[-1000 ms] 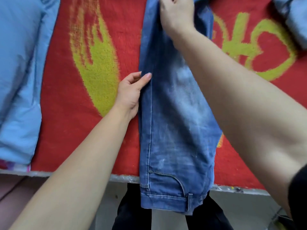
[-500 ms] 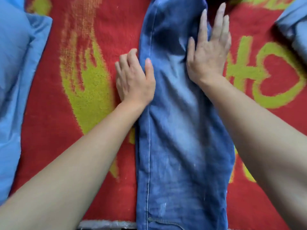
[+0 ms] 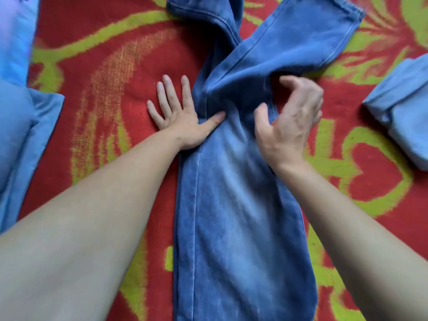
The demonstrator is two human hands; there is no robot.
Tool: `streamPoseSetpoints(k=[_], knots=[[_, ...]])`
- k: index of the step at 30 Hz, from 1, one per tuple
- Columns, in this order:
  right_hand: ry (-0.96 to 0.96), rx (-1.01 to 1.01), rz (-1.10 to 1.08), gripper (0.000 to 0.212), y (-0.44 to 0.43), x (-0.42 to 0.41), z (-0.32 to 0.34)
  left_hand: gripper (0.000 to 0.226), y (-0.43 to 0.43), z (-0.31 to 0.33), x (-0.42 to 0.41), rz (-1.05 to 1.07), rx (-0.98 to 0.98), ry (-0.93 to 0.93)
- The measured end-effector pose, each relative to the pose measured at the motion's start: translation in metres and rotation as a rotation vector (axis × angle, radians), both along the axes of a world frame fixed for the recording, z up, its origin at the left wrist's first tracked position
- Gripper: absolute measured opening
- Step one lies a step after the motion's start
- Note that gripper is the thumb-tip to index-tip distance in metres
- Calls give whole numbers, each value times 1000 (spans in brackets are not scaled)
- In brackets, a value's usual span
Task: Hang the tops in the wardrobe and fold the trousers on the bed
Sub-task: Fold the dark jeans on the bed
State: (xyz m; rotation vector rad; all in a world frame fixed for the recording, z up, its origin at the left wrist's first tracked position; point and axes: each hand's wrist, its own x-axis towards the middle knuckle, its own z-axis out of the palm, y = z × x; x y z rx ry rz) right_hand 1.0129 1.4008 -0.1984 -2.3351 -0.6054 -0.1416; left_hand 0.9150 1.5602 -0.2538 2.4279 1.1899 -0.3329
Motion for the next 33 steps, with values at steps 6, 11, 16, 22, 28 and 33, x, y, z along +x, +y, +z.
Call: streamPoseSetpoints(k=[6,11,16,22,28,33], knots=[[-133,-363,206,82,133,52,43,127,2,-3,2,10,-14,56],[374,-185,176,27,185,123,42,125,-1,-2,2,-5,-42,55],[966,552,-16,29,176,160,39,124,3,4,3,-17,-105,95],[466,-141,-126,50,160,178,22,123,3,8,4,-27,-133,110],[531,-324,14,70,159,152,5,118,3,15,3,-37,-164,110],[542,-316,64,69,155,162,3,121,3,13,4,-36,-141,121]])
